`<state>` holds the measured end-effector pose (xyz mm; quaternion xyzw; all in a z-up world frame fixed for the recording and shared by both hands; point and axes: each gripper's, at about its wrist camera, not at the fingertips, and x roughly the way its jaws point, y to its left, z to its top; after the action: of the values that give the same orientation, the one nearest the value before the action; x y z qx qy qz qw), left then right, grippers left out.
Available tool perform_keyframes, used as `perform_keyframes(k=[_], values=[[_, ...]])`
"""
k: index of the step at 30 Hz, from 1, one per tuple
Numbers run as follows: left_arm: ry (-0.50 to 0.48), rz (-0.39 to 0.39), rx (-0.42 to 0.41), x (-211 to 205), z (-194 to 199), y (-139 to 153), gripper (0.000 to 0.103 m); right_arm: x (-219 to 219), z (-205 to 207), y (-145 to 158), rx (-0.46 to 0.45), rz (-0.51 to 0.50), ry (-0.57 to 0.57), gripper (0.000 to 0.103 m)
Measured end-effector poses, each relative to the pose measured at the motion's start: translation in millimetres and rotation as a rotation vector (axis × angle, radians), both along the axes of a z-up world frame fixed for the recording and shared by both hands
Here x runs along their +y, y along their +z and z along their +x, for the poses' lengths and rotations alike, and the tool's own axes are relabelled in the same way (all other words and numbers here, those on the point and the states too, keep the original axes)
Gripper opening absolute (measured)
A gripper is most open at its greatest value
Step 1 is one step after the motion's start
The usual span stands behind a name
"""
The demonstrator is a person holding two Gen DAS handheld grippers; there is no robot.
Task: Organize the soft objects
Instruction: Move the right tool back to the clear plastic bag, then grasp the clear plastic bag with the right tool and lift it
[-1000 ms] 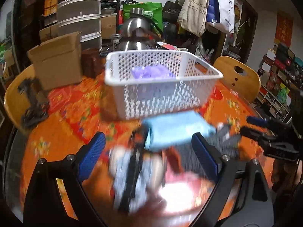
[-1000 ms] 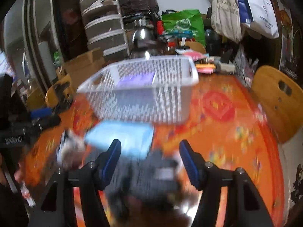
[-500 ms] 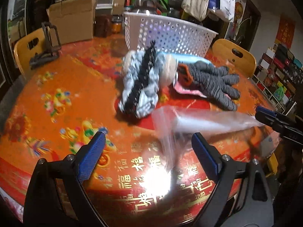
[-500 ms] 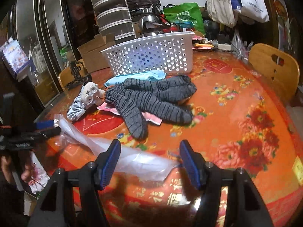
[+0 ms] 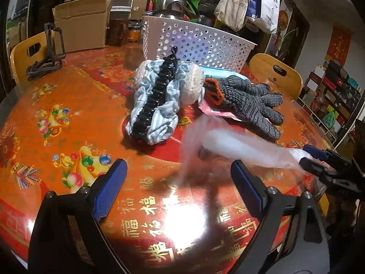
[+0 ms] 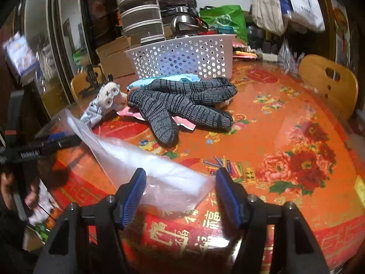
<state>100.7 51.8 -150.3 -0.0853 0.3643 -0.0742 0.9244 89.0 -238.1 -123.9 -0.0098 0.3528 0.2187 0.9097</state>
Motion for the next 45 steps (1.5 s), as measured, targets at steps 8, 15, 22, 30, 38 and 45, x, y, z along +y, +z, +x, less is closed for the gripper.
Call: perform_keyframes(k=[8, 15, 22, 30, 38, 45], values=[[-0.024, -0.020, -0.030, 0, 3, 2, 0.091, 6, -3, -3, -0.050, -0.064, 0.024, 0.051], [-0.035, -0.008, -0.062, 2, 2, 6, 0.091, 6, 0, -4, -0.057, -0.063, 0.057, 0.048], [-0.052, -0.081, -0.117, 23, -16, 20, 0.093, 1, 6, -3, -0.041, -0.025, 0.066, 0.048], [-0.053, -0.086, -0.047, 15, -10, 14, 0.095, 3, 3, -3, -0.047, -0.039, 0.059, 0.048], [-0.083, 0.007, -0.025, -17, -12, -4, 0.087, 5, -3, -5, -0.074, -0.060, 0.064, 0.048], [-0.110, 0.068, -0.057, -36, -19, -7, 0.030, 7, -3, -5, -0.082, -0.056, 0.074, 0.040]])
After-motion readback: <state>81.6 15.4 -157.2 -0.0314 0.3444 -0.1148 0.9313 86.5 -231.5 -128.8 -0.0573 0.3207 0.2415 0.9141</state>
